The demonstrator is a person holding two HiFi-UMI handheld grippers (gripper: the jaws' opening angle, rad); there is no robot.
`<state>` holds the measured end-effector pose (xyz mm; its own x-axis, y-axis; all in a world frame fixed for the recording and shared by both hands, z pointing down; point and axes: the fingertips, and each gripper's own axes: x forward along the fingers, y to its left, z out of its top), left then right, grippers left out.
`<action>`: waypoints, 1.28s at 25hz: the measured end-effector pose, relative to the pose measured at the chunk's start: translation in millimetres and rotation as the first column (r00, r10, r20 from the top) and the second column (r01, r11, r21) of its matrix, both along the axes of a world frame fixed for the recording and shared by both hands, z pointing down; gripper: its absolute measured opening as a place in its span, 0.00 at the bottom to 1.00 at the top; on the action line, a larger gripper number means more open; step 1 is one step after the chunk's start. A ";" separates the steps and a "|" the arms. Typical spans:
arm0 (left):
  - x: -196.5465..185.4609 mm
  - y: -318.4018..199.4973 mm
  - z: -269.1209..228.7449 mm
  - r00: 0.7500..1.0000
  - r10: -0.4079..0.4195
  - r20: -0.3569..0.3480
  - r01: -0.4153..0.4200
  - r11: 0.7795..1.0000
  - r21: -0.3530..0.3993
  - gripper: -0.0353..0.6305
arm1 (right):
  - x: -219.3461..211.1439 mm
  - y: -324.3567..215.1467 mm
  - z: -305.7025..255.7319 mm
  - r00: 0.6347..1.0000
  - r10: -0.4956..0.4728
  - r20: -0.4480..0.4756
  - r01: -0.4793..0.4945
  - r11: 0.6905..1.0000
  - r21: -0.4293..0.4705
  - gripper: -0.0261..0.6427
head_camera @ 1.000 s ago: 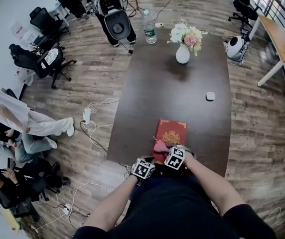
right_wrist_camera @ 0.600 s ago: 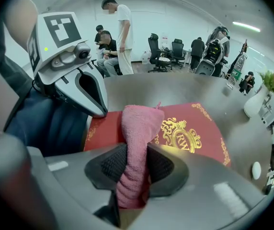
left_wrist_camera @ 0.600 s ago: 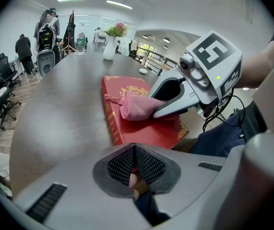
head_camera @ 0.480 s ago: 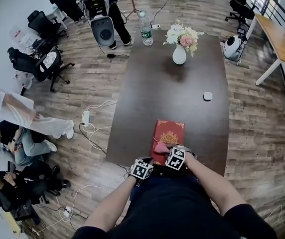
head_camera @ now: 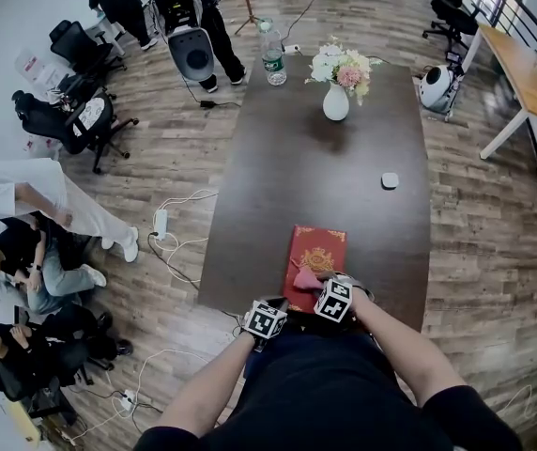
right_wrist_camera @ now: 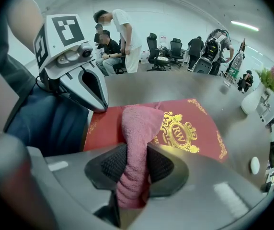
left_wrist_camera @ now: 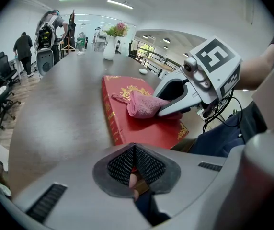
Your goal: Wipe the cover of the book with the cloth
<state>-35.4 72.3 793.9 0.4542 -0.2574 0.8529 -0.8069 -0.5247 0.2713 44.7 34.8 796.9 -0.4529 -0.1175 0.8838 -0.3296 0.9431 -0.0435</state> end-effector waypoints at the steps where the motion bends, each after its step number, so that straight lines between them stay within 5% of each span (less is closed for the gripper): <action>1: -0.2 -0.3 -0.3 1.000 0.000 0.000 0.000 1.000 0.000 0.05 | 0.1 -0.2 -1.2 1.000 0.002 0.004 -0.002 1.000 0.000 0.21; 32: -2.6 1.1 -0.1 1.000 0.000 0.000 0.000 1.000 0.002 0.05 | 38.2 7.4 -3.8 0.998 0.056 0.006 -0.057 0.998 0.011 0.21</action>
